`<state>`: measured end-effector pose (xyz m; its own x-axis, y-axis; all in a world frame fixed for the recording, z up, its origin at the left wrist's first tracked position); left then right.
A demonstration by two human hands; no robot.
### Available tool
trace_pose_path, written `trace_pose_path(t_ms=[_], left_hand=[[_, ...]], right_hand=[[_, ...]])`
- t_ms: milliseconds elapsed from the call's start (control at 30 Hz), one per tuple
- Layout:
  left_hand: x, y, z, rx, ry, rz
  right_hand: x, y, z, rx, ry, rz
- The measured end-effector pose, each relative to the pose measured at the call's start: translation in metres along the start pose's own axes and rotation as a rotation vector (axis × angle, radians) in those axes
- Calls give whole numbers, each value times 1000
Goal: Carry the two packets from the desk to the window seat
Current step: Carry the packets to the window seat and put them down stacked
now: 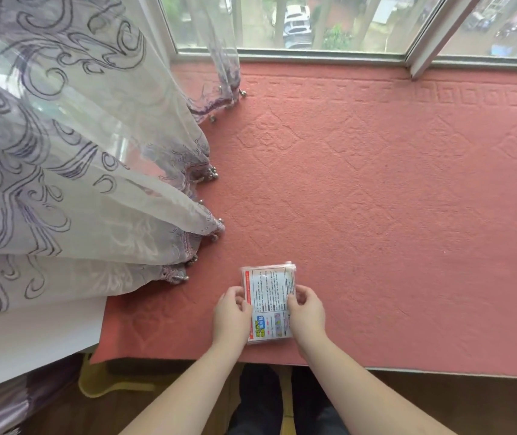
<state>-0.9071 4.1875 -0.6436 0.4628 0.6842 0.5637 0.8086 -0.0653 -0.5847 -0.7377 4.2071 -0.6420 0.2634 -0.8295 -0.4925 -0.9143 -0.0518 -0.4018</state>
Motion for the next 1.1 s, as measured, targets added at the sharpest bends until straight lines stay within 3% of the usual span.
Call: trace_pose_path(t_ms=[1100], left_hand=[[-5,9,8,-10,10,55]], right_hand=[[13,6,2,-9,58,31]])
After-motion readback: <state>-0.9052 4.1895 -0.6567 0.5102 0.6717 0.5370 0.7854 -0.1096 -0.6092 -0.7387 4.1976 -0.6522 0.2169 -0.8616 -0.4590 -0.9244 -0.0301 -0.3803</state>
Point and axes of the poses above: each hand's wrist, its own z-axis towards the middle knuckle, its own y-axis out of the palm, x = y × z, the point moved 5 cm from there along z, towards the middle knuckle, and after that the axes turned 4 degrees about y, right-handed, at the moved point
